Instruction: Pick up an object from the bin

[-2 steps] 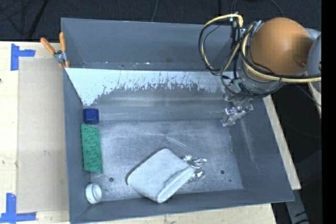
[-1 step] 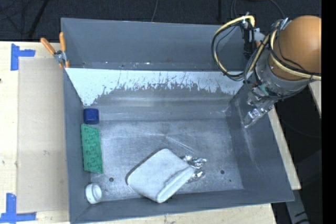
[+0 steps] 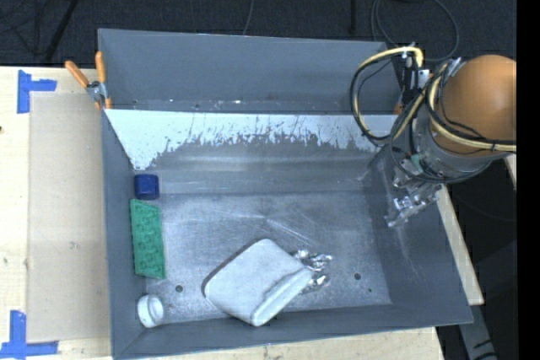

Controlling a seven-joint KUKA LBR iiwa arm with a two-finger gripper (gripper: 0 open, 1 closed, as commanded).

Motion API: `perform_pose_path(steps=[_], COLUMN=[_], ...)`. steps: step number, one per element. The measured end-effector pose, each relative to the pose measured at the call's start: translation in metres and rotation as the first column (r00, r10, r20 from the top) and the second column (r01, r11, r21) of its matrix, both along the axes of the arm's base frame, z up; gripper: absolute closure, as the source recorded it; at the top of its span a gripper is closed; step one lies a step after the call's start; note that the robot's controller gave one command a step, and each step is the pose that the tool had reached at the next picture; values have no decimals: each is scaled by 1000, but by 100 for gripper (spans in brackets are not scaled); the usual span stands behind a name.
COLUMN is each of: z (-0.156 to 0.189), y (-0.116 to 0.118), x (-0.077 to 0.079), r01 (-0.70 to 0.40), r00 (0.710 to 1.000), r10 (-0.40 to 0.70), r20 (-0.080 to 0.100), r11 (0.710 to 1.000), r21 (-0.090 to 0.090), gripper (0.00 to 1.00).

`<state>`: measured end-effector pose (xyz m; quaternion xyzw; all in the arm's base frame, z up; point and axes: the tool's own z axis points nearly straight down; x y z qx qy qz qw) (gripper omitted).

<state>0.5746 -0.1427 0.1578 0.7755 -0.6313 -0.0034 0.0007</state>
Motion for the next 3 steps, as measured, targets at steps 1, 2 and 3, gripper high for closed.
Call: perform_pose_path(steps=[1, 2, 3], z=[114, 24, 3], y=[39, 50, -5], x=[20, 4, -20], r01=[-351, -466, -590], r00=[936, 885, 807], r10=[351, 466, 590], r20=[11, -2, 1], r11=[936, 885, 807], r21=[-2, 6, 2], gripper=[100, 100, 100])
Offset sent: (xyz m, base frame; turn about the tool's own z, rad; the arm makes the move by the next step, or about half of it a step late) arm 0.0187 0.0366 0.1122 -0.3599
